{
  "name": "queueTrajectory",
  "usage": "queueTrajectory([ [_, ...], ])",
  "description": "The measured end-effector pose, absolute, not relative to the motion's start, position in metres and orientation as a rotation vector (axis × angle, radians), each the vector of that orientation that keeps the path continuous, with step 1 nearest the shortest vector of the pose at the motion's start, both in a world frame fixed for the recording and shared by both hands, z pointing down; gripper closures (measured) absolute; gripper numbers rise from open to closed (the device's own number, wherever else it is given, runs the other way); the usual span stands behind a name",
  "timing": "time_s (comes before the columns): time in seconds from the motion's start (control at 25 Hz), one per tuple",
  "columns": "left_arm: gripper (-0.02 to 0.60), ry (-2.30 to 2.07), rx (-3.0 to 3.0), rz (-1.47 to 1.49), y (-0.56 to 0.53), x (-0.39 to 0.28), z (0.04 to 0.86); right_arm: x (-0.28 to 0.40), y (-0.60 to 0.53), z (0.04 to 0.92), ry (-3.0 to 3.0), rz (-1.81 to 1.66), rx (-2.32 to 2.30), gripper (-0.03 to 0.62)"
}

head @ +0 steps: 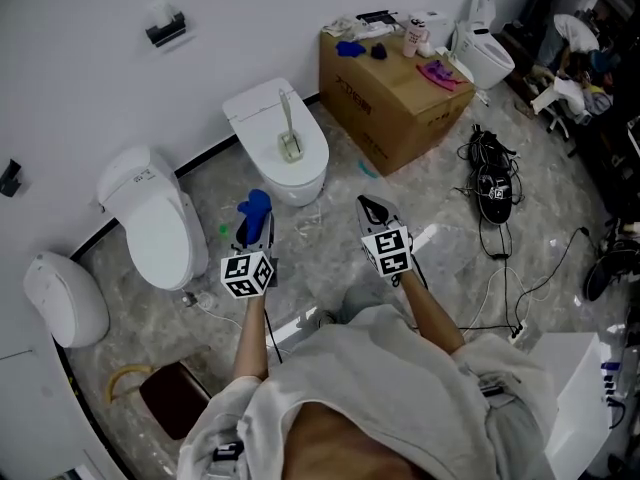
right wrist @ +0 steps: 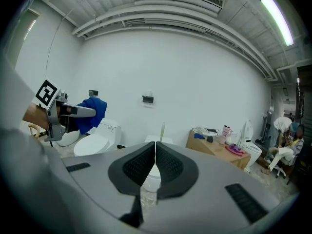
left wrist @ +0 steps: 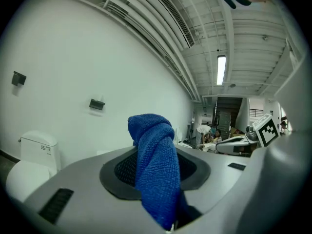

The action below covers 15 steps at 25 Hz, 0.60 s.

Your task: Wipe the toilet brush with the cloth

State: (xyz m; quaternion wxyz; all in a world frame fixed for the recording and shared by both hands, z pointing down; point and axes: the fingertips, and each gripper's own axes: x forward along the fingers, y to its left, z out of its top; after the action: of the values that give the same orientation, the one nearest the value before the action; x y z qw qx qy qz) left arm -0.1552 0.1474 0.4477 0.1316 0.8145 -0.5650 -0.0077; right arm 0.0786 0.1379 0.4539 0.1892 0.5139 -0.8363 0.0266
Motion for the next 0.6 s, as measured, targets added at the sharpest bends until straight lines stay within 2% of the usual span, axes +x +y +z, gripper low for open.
queueTrajectory([
  [0.6,0.419,-1.635,2.325,0.025,0.05,-0.151,0.47,0.062,0.028,0.481,-2.385,0.135,1.383,0.562],
])
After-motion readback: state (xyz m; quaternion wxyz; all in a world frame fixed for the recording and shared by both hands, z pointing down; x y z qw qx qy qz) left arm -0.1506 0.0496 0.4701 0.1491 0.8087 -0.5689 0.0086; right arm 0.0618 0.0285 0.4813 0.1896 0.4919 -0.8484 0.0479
